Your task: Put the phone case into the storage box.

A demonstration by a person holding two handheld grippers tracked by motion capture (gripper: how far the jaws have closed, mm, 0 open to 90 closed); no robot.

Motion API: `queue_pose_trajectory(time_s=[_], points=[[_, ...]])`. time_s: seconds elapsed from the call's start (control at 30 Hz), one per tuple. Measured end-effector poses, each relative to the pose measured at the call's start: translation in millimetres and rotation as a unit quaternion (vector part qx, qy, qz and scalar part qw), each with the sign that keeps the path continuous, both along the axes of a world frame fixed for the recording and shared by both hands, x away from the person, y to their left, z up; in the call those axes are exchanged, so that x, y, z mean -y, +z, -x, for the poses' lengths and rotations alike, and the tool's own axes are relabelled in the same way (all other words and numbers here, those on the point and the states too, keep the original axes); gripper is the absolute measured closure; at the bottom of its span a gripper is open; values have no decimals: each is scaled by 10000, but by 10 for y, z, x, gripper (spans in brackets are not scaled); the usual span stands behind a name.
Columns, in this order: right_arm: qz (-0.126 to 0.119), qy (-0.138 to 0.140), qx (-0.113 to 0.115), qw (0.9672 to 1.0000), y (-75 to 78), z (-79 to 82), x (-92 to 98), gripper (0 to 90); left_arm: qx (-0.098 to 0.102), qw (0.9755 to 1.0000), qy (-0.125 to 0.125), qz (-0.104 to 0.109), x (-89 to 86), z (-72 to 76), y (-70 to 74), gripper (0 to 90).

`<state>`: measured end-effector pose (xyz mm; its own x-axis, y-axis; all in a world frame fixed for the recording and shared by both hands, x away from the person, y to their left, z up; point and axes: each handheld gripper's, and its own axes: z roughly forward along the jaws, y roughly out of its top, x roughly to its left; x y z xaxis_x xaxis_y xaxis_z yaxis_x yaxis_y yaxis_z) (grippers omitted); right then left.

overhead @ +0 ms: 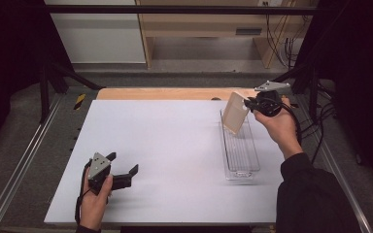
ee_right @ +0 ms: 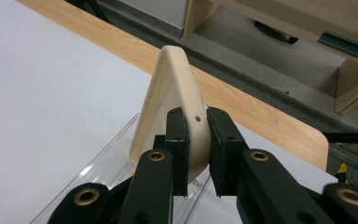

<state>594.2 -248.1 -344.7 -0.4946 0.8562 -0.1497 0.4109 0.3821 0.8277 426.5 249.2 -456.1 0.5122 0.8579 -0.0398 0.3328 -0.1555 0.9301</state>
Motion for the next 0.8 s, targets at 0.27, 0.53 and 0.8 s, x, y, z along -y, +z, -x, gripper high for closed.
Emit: queue_pose_trajectory(time_s=[0.27, 0.53, 0.8], points=[[0, -43, 8, 10000, -29, -21, -10, 793, 10, 10000, -10, -6, -1, 2, 3, 35], [21, -98, 71, 9999, -38, -43, -18, 792, -4, 10000, 2, 10, -8, -4, 1, 35], [73, -128, 85, 9999, -56, -64, -54, 791, -10, 10000, -1, 5, -13, -8, -1, 35]])
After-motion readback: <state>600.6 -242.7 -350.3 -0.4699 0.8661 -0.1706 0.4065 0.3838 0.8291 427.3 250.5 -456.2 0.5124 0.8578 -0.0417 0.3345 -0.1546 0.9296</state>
